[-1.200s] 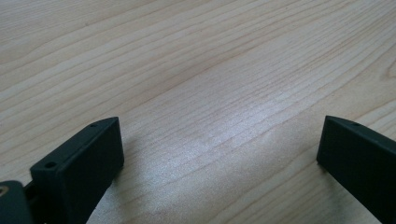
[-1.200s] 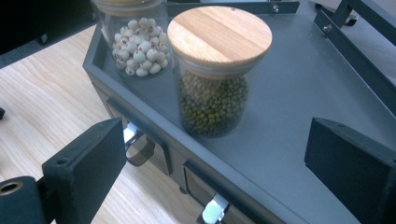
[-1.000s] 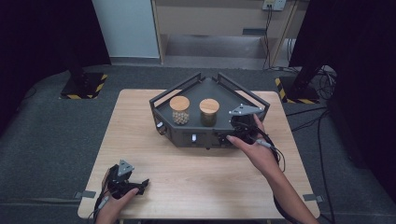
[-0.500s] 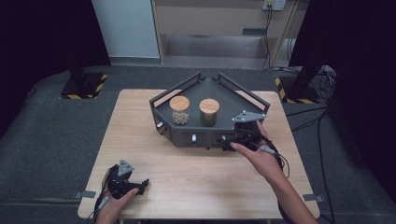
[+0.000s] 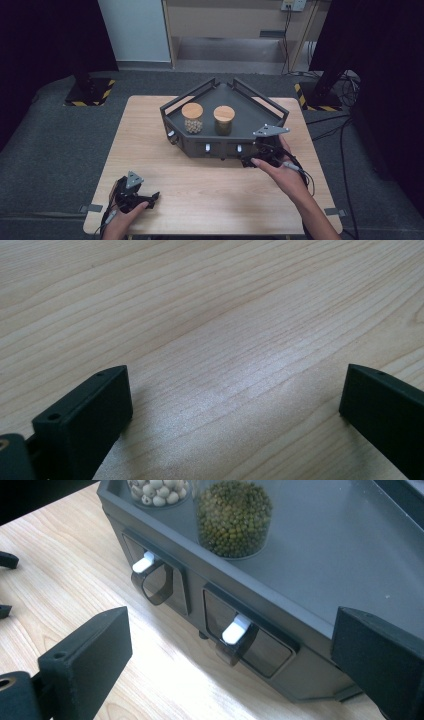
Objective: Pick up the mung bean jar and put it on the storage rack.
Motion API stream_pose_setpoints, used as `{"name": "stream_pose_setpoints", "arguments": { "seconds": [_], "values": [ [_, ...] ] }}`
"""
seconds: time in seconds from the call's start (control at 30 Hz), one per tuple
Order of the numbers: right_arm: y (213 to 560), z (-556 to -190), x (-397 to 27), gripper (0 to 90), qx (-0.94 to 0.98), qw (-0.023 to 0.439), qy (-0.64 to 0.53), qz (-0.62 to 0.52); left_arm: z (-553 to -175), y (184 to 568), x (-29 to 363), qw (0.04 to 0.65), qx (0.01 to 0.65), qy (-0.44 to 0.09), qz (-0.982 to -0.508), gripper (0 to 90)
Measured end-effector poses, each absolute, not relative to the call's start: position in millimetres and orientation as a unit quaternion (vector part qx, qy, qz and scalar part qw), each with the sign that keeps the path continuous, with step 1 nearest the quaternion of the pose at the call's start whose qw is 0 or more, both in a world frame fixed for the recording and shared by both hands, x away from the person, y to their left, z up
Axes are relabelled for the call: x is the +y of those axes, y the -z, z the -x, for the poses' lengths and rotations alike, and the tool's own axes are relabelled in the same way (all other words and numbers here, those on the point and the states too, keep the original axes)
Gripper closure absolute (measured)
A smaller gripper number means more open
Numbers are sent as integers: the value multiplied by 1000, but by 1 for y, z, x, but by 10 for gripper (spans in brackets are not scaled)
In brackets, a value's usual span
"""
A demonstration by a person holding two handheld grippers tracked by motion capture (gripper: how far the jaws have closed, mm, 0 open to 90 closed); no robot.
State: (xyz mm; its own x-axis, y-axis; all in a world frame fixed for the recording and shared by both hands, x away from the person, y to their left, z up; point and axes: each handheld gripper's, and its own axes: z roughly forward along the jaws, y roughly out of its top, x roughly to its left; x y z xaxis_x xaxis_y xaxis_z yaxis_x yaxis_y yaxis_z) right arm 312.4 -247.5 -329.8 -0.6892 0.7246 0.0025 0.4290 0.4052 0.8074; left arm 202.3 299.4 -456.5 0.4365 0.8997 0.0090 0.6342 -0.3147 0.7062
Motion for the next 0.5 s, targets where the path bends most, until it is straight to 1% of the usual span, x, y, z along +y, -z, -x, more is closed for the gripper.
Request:
{"name": "stream_pose_setpoints", "arguments": {
  "seconds": [0.5],
  "values": [
    [338, -305, -266, 35, 815, 174, -418, -361, -202, 456, 299, 322, 489, -206, -784, 0]
  ]
}}
